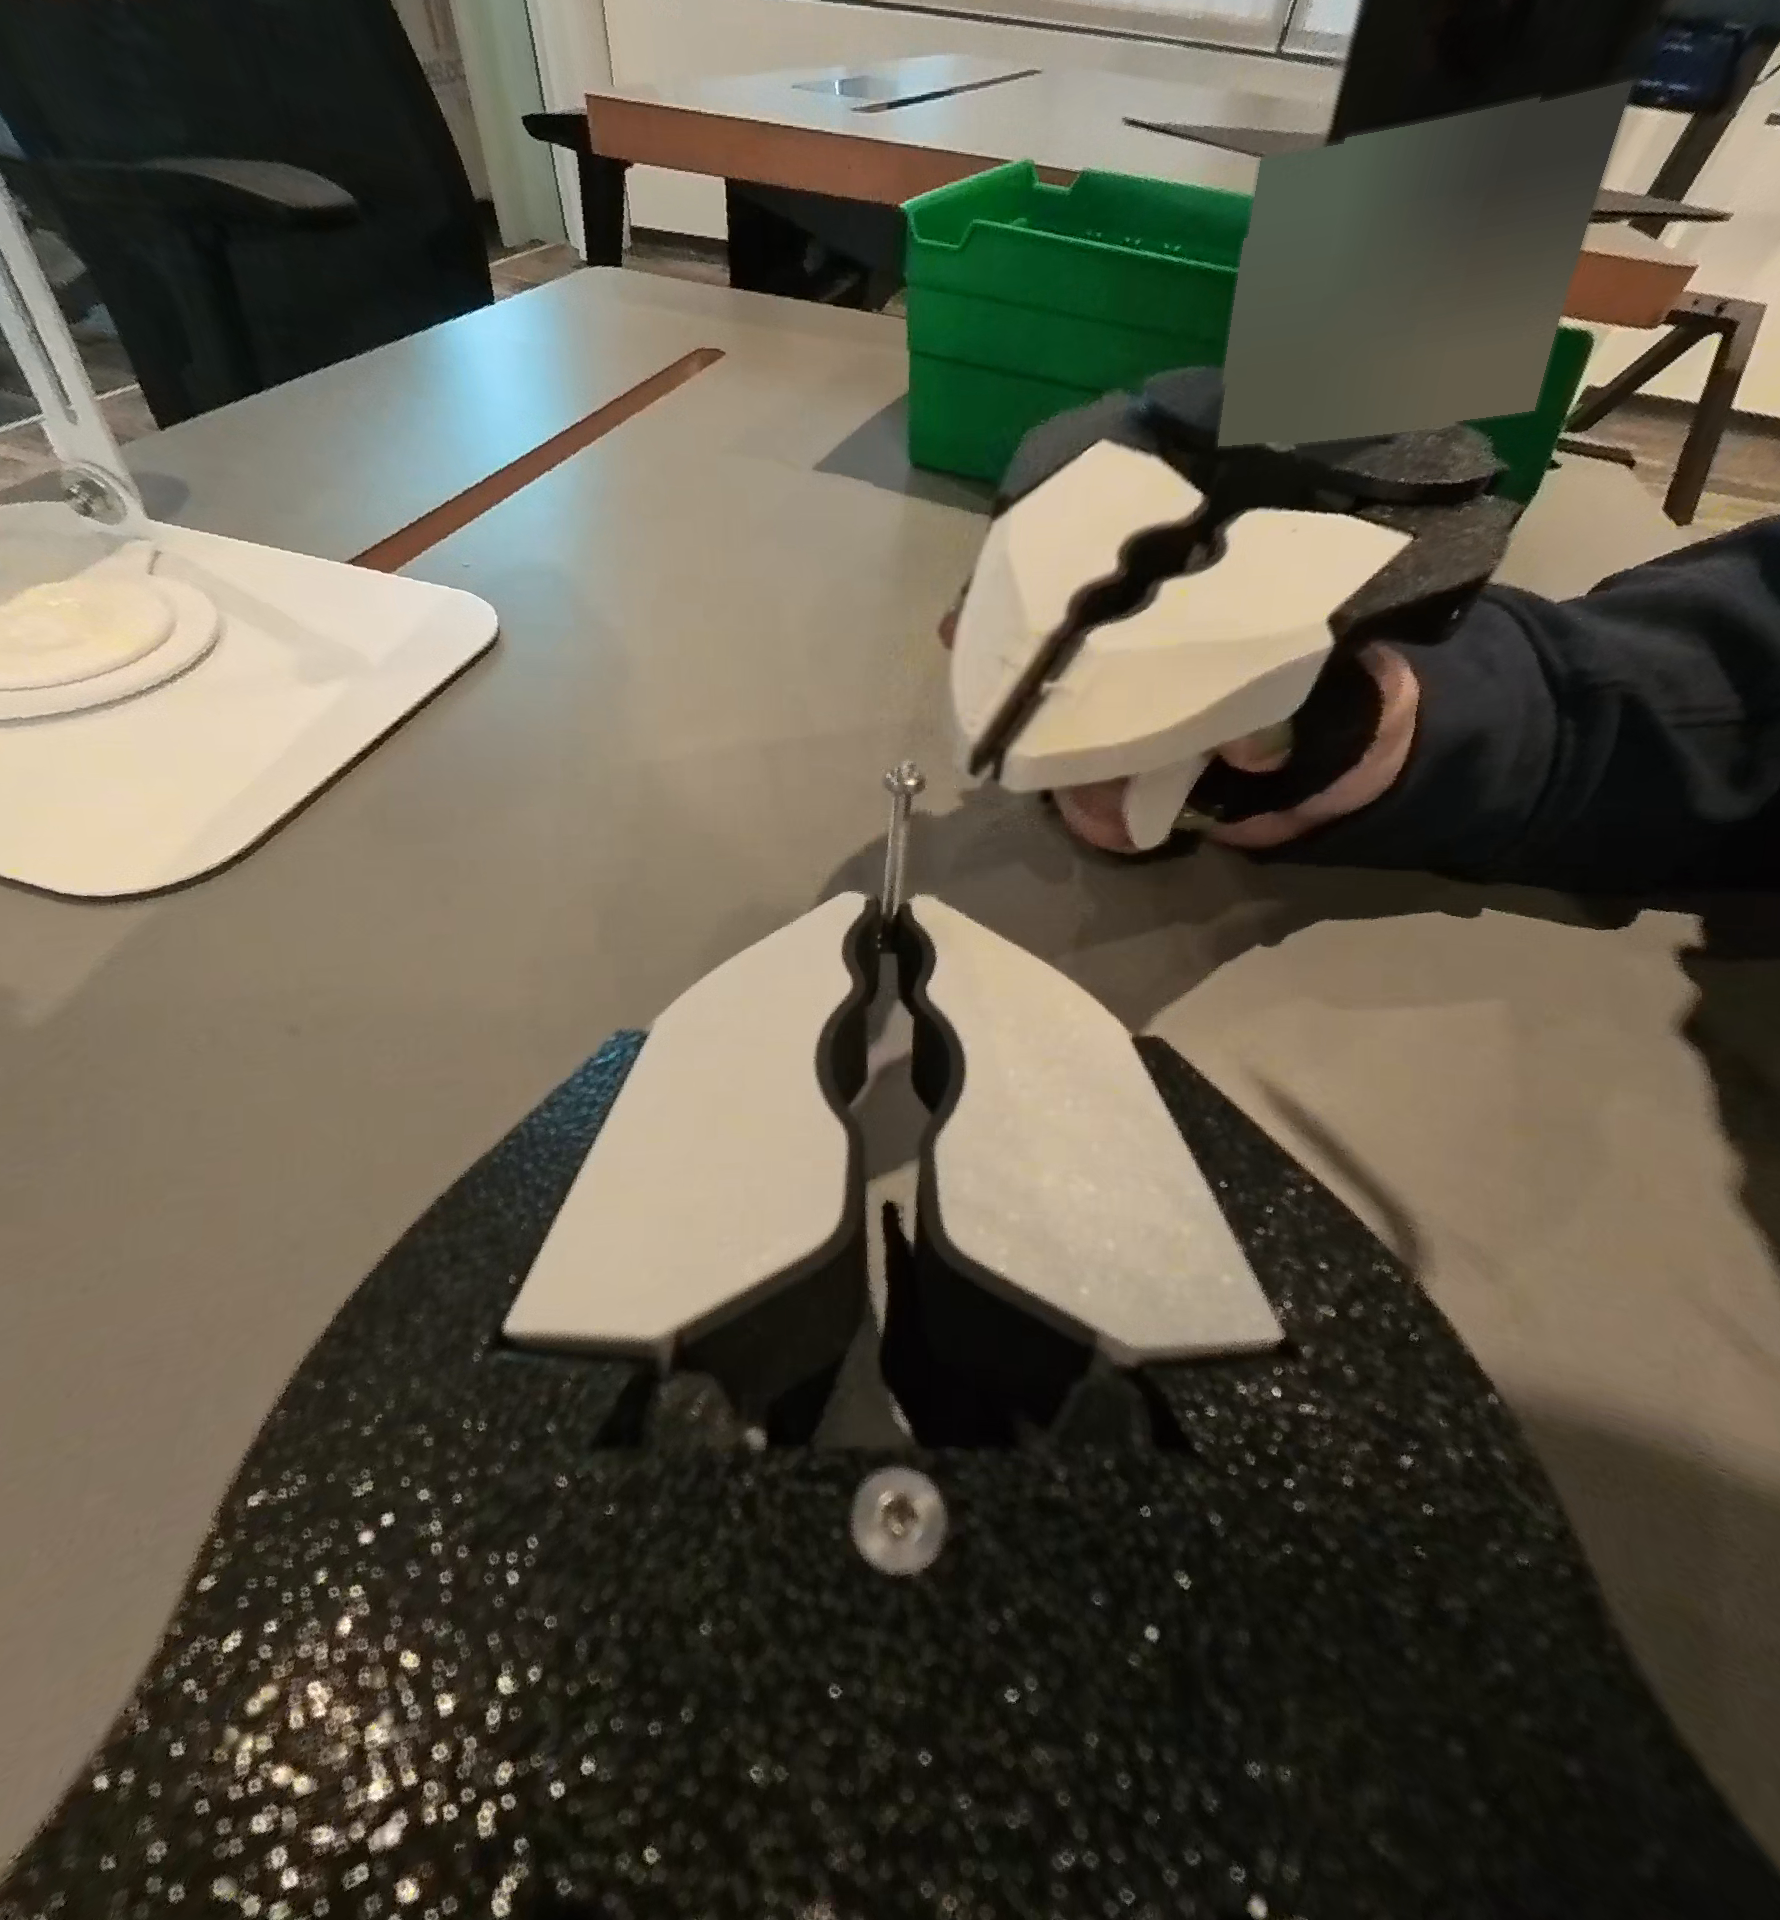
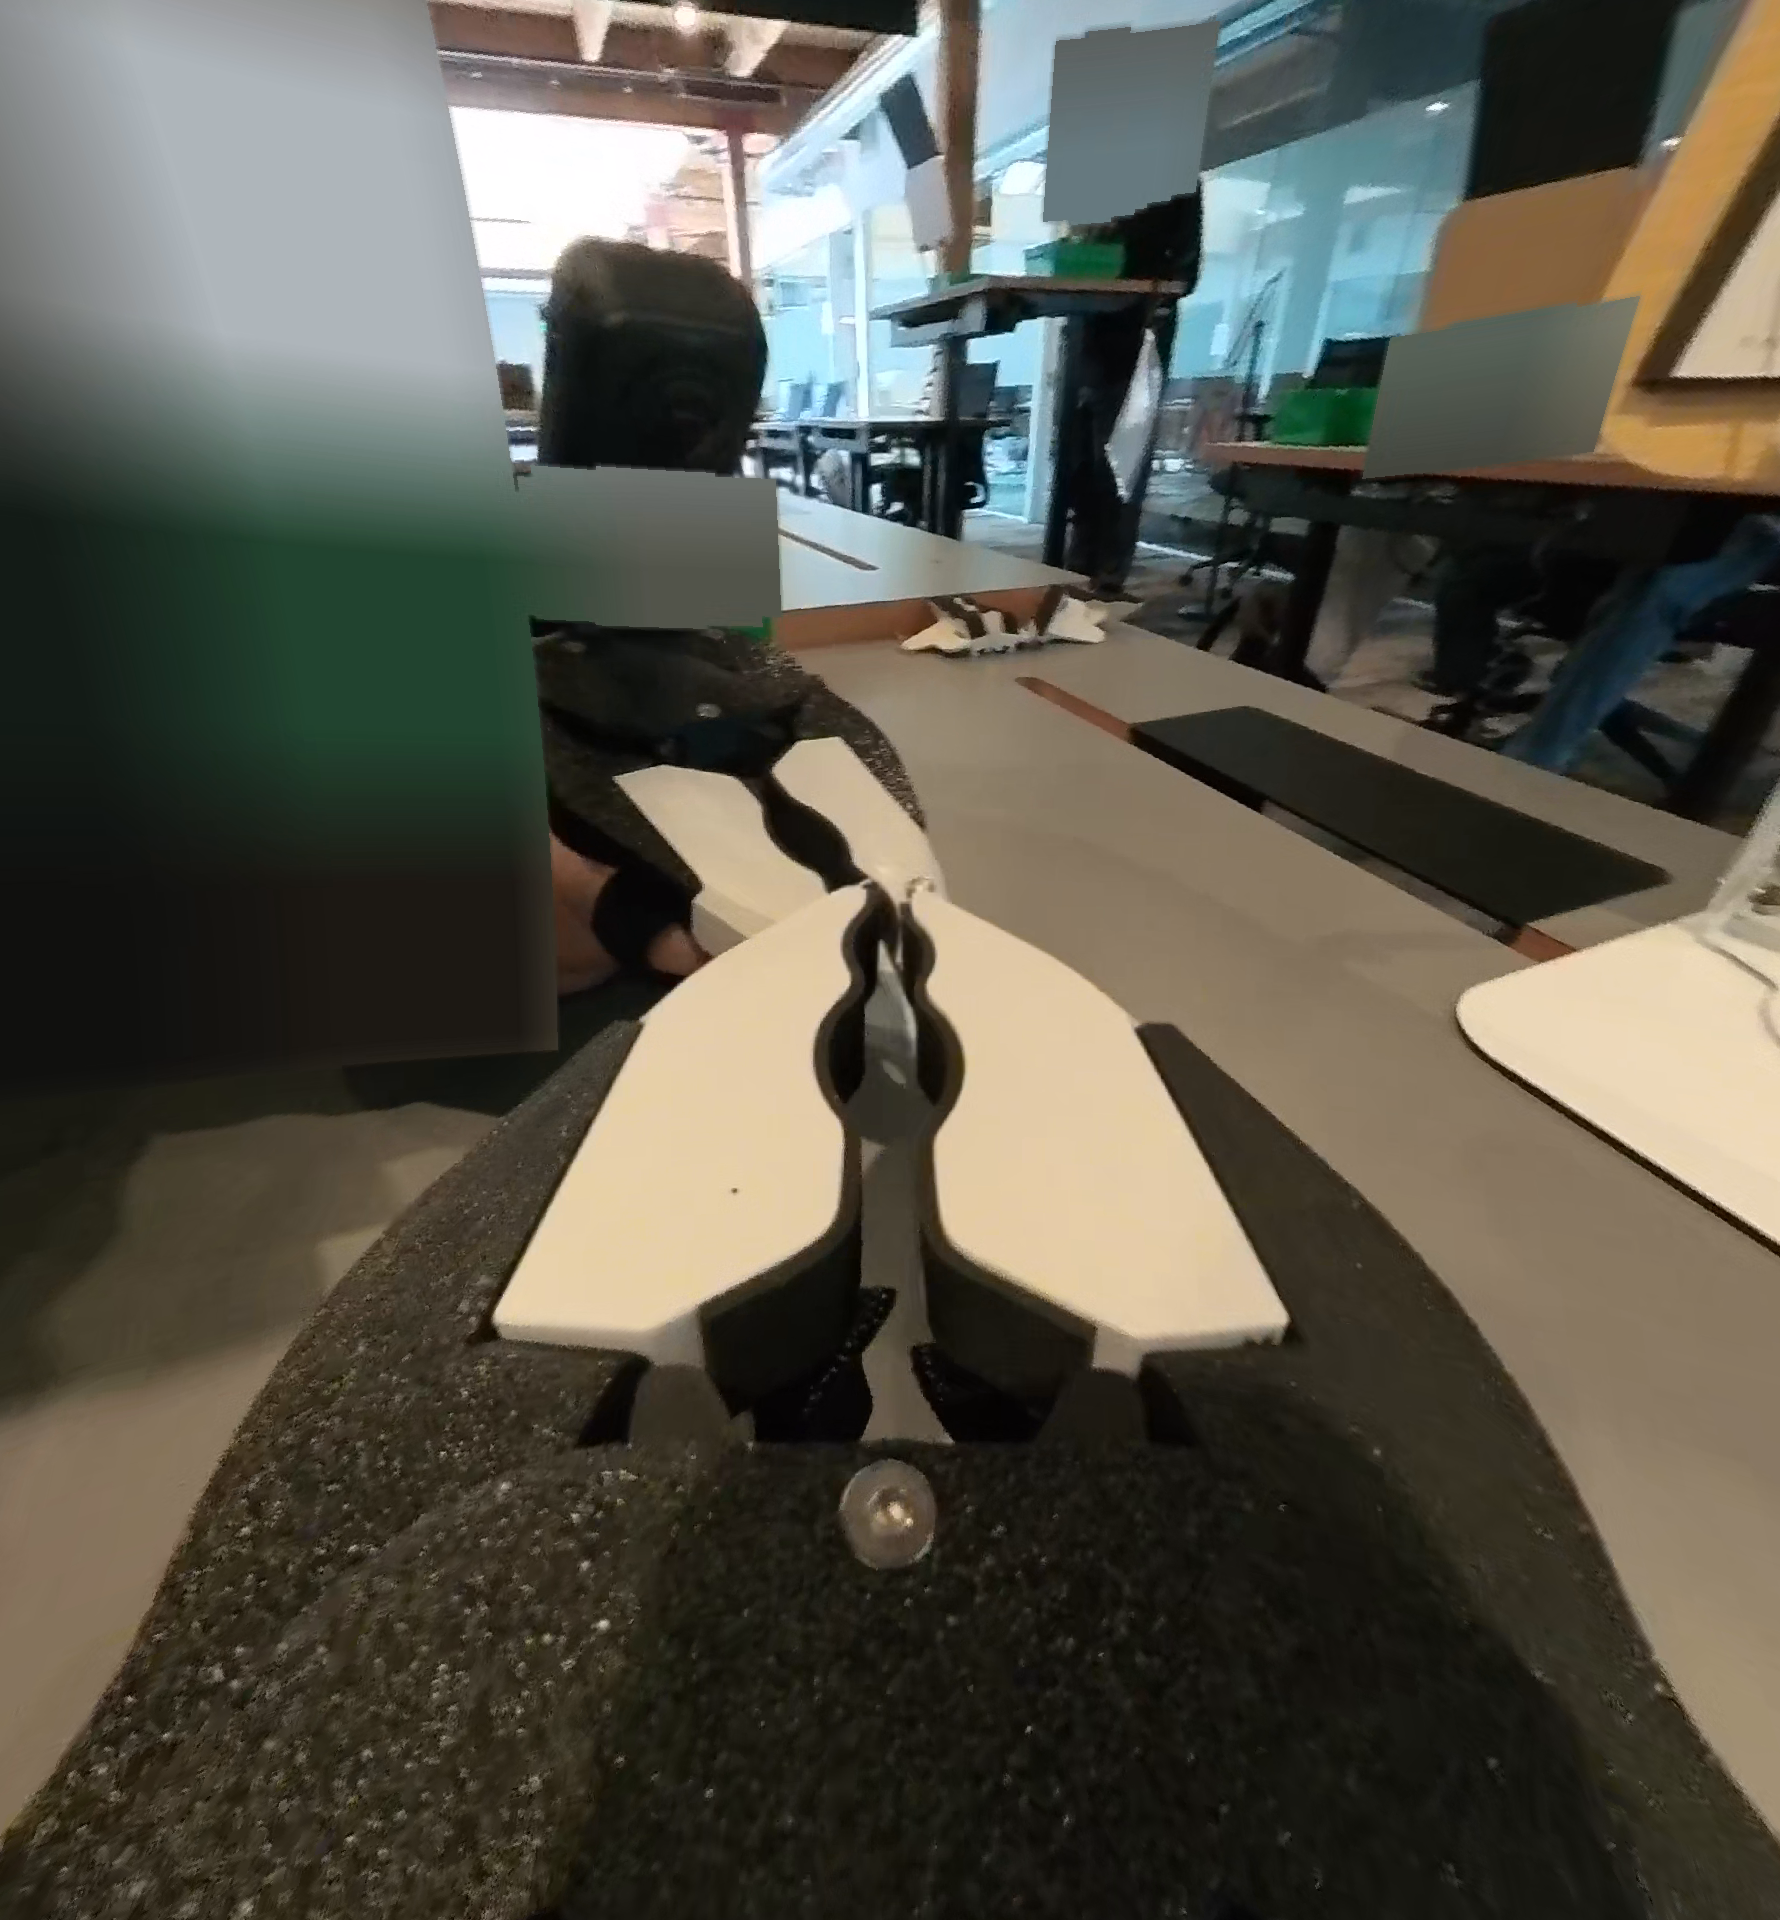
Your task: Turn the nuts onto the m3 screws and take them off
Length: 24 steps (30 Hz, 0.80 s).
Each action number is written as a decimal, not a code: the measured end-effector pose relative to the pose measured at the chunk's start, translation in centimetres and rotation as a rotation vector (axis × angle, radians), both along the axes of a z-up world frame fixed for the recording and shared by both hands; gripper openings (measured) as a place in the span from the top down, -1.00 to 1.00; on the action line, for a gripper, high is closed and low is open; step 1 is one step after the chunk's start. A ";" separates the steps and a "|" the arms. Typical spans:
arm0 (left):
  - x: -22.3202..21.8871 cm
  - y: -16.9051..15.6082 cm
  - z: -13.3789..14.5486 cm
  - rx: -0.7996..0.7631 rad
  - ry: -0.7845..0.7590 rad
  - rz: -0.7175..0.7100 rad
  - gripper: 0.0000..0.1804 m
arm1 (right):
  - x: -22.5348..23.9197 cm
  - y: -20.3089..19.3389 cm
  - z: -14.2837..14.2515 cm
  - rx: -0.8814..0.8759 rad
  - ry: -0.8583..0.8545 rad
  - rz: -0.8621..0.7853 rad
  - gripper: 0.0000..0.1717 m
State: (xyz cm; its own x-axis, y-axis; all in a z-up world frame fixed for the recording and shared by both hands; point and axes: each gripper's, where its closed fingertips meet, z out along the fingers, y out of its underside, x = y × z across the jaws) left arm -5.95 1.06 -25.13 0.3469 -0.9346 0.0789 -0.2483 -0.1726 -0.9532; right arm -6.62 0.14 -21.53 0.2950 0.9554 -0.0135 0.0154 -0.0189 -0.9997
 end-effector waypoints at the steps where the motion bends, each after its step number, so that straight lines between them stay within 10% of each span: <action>1: 0.0 0.0 0.0 0.002 0.002 -0.001 0.98 | 0.0 0.3 -0.1 -0.006 -0.003 -0.016 0.93; 24: 0.5 -0.3 -0.7 0.025 0.069 -0.017 0.98 | -0.2 0.3 -0.6 -0.012 -0.044 0.014 0.77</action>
